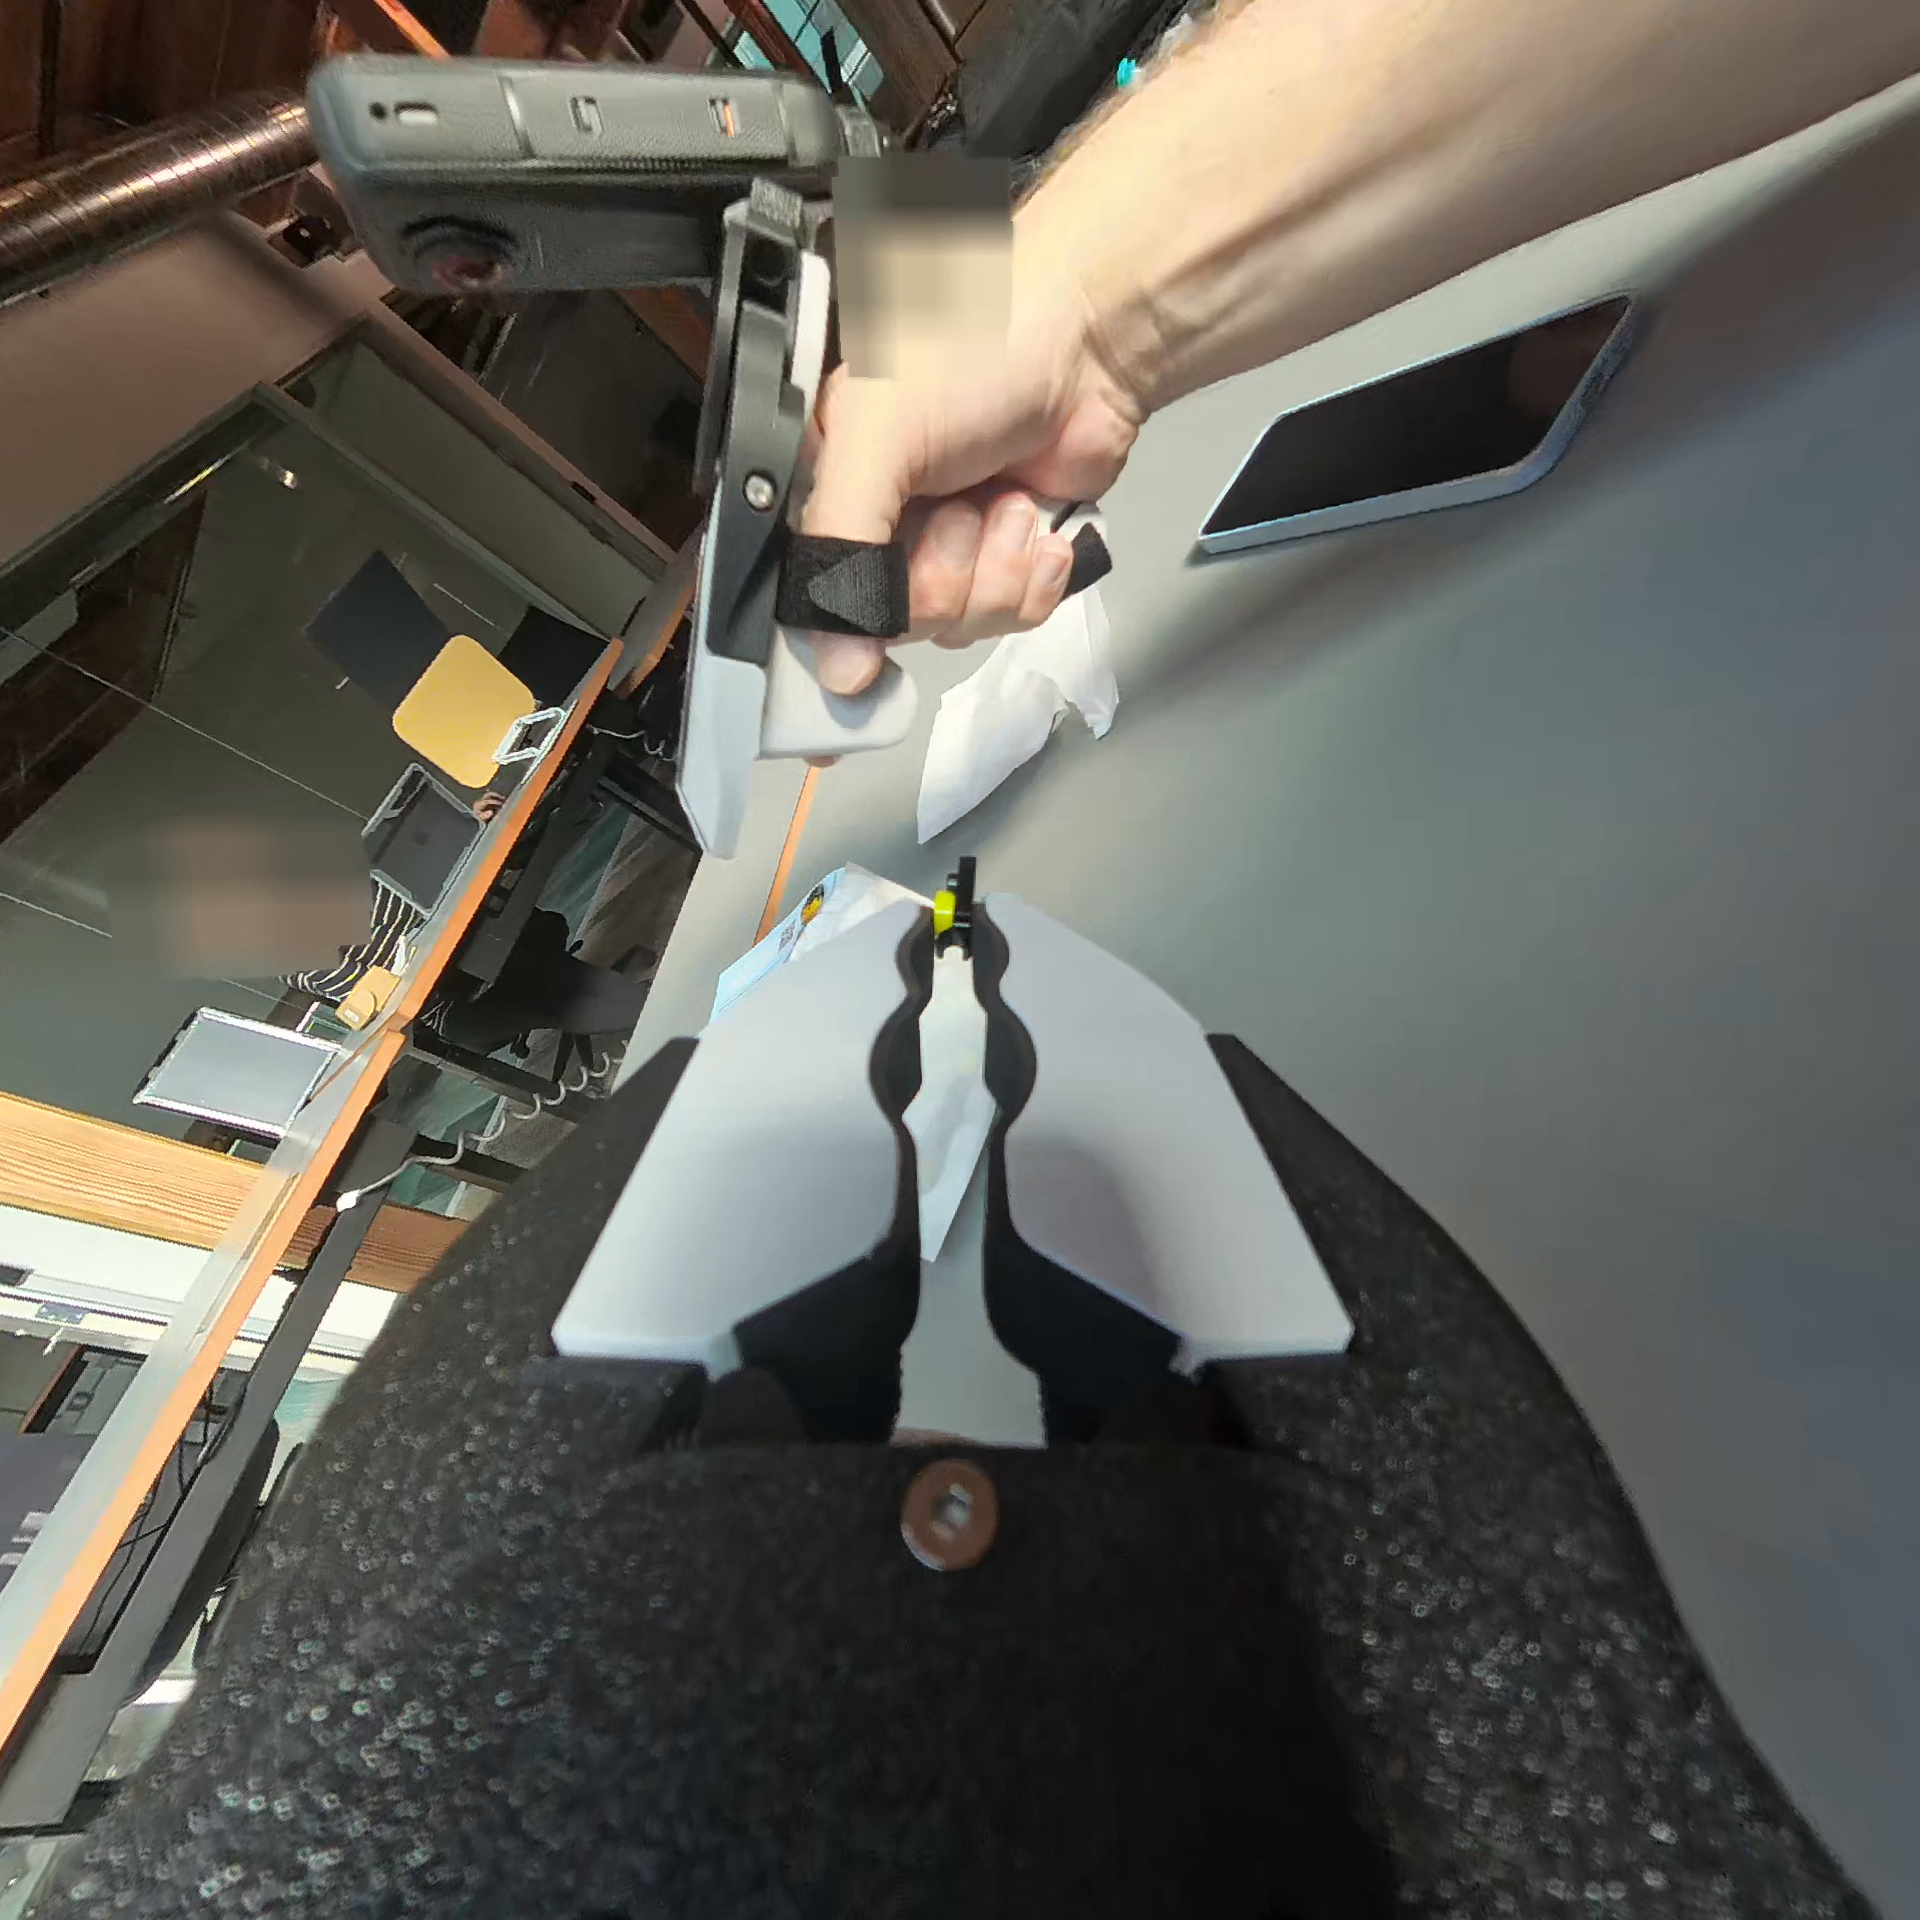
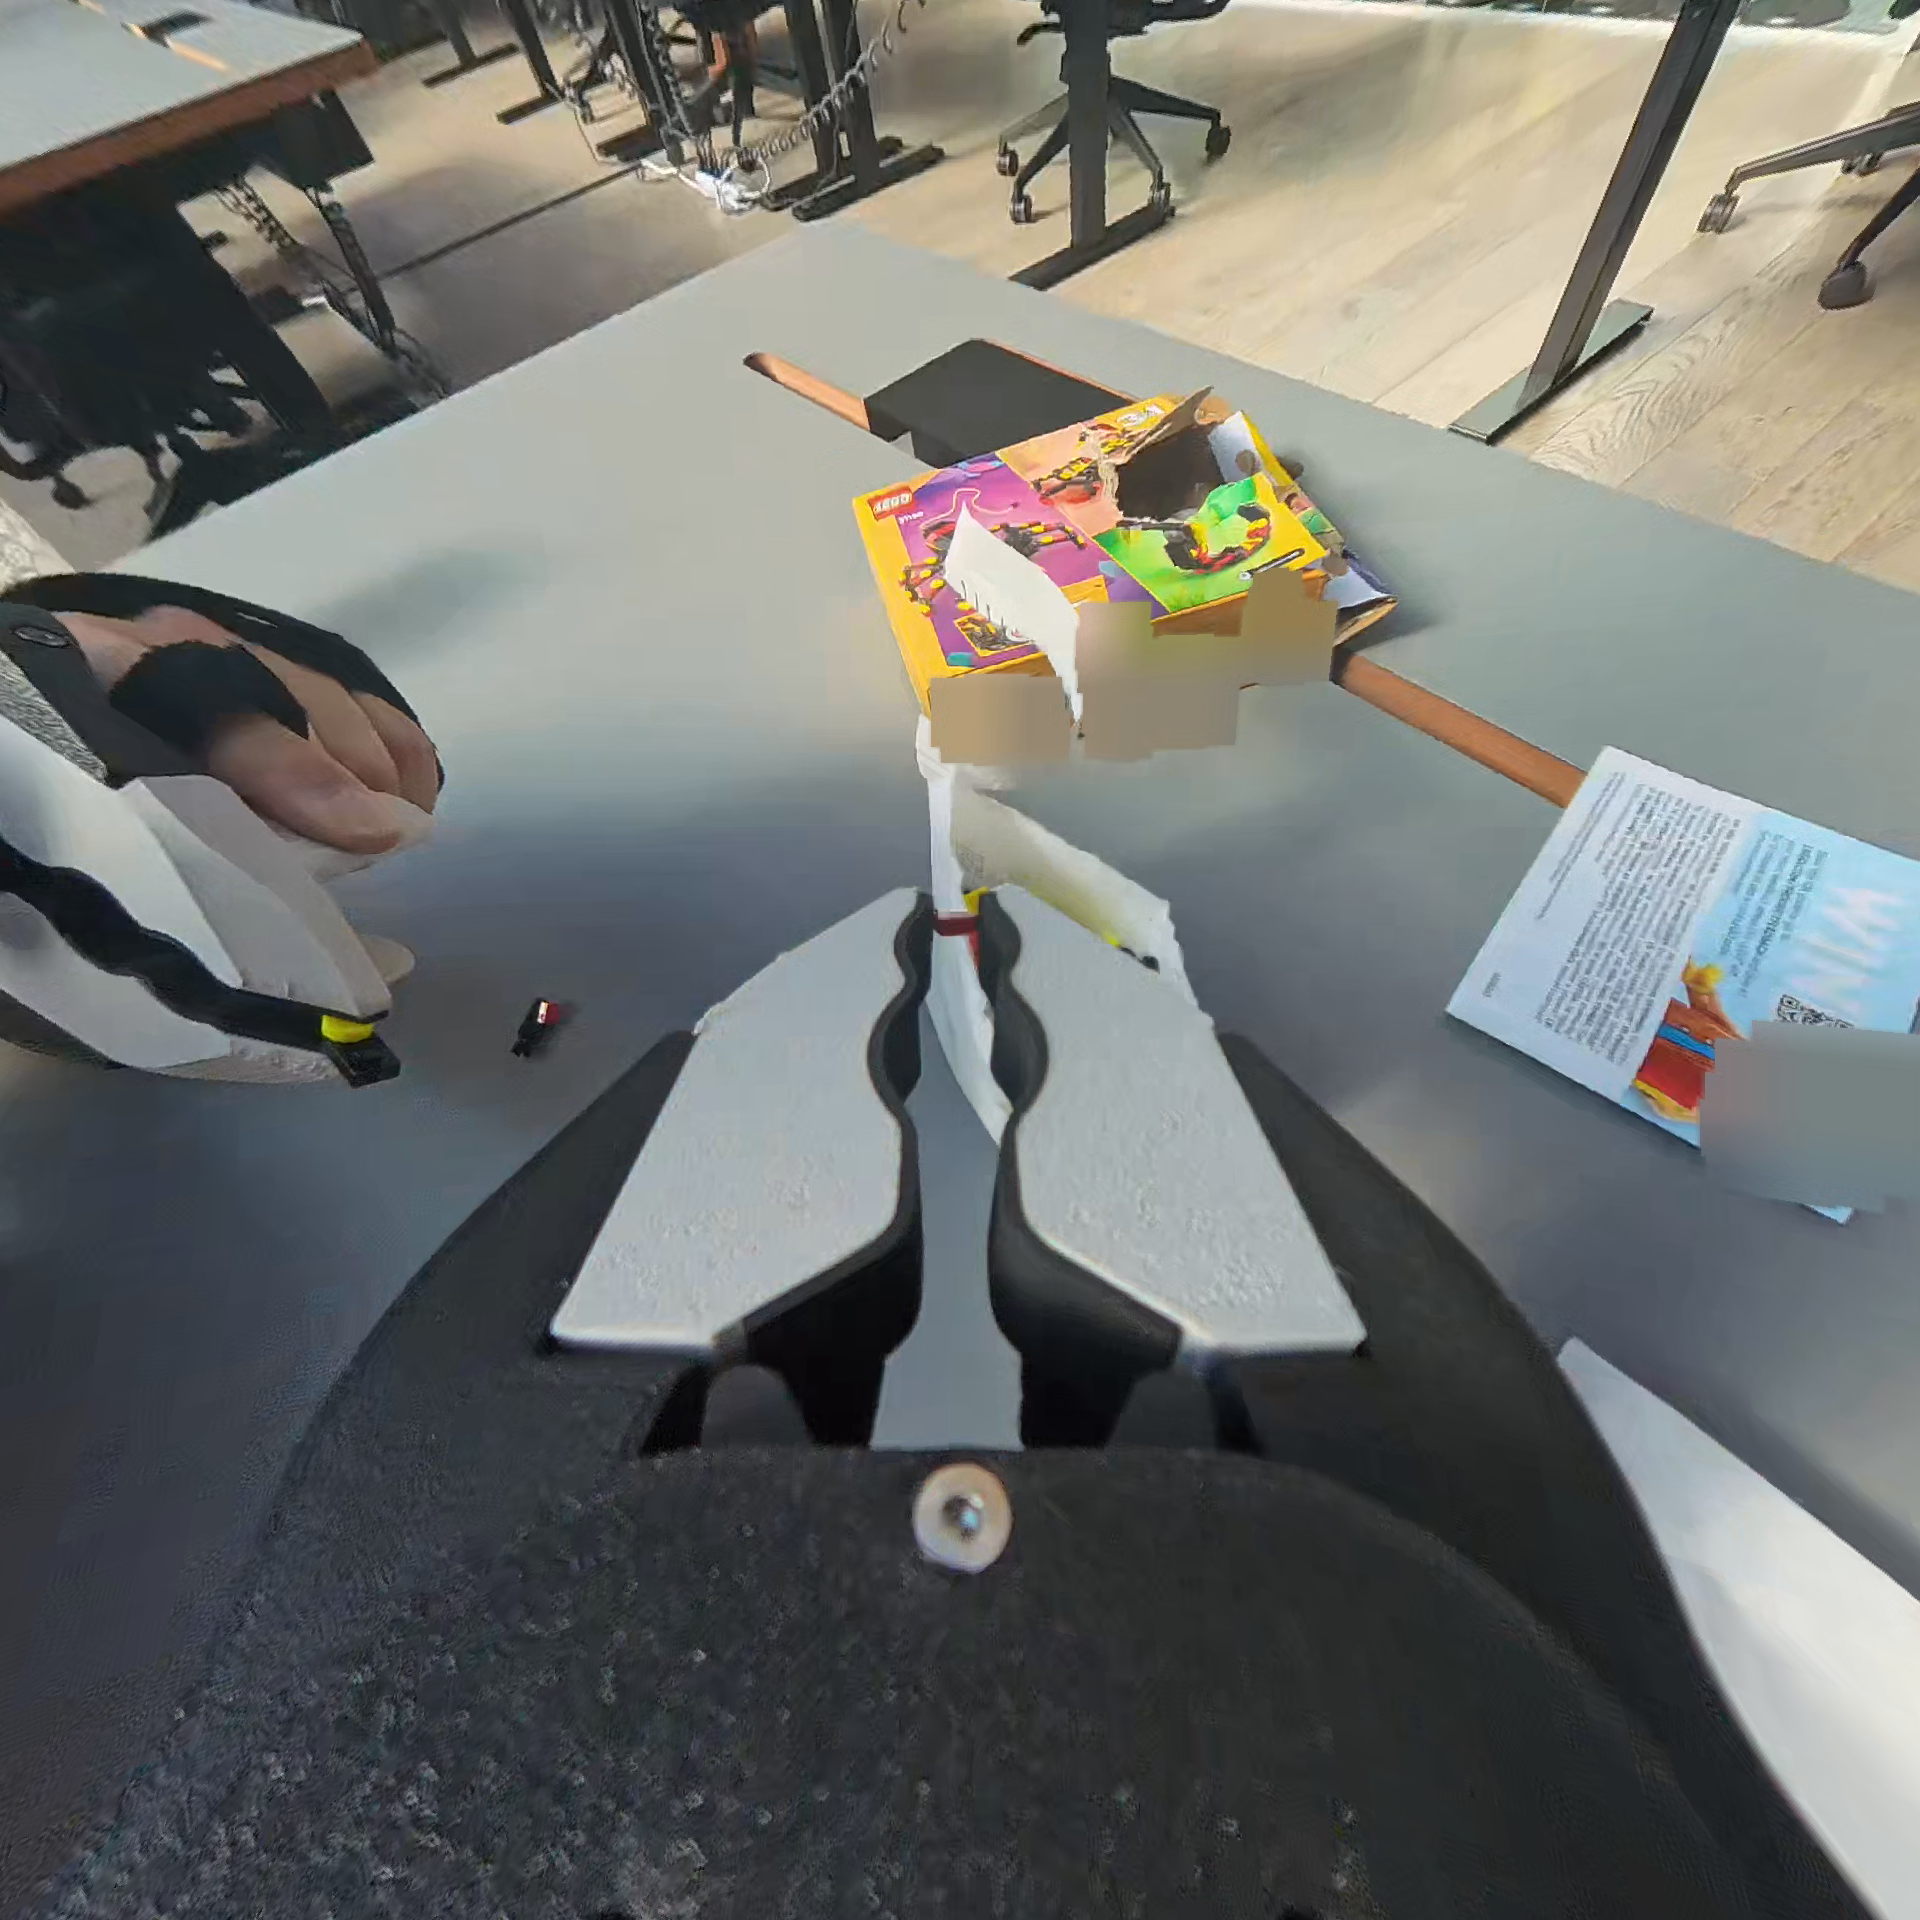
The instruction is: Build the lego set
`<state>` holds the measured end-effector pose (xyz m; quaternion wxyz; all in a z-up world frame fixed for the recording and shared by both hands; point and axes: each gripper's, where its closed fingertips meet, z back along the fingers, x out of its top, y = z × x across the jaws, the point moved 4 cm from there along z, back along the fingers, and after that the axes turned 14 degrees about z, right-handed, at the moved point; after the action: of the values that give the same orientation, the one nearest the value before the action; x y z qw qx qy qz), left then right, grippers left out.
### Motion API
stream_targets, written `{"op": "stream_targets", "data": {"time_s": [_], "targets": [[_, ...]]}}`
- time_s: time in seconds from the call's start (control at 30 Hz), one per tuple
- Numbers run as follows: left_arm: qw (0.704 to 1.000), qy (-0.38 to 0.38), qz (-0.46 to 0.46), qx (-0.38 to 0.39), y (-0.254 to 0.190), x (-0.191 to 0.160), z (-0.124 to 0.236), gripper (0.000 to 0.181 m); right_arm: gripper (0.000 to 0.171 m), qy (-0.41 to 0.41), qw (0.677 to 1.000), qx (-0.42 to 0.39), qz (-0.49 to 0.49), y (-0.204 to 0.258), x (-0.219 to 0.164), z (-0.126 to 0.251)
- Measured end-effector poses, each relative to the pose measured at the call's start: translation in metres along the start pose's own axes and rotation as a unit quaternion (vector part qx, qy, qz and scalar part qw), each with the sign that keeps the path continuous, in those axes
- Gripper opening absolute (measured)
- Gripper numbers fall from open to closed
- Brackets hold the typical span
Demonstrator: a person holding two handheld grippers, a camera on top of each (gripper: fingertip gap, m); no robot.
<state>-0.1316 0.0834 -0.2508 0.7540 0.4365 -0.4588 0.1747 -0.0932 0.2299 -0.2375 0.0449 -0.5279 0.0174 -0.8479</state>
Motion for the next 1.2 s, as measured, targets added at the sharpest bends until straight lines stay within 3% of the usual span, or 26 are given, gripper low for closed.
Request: {"op": "stream_targets", "data": {"time_s": [0.17, 0.5, 0.8, 1.07, 1.2], "targets": [[1.0, 0.006, 0.015, 0.019, 0.01, -0.011, 0.002, 0.007, 0.021, 0.097, 0.993, 0.027, 0.064, -0.009, -0.017, -0.033], [0.998, -0.003, 0.027, 0.05, 0.028, -0.018, 0.005, 0.007, 0.044, 0.064, 0.987, 0.032, 0.141, 0.0, -0.02, -0.029], [0.995, 0.048, 0.028, 0.083, 0.06, -0.032, -0.022, 0.007, 0.04, 0.057, 0.983, -0.031, 0.171, -0.017, -0.021, -0.03], [0.99, 0.042, 0.134, -0.028, 0.092, -0.028, -0.066, 0.006, 0.04, 0.037, 0.964, -0.084, 0.248, -0.018, -0.009, -0.027], [0.981, 0.082, 0.143, -0.101, 0.095, -0.034, -0.081, 0.006, 0.04, 0.039, 0.947, -0.104, 0.302, -0.015, -0.003, -0.026]]}}
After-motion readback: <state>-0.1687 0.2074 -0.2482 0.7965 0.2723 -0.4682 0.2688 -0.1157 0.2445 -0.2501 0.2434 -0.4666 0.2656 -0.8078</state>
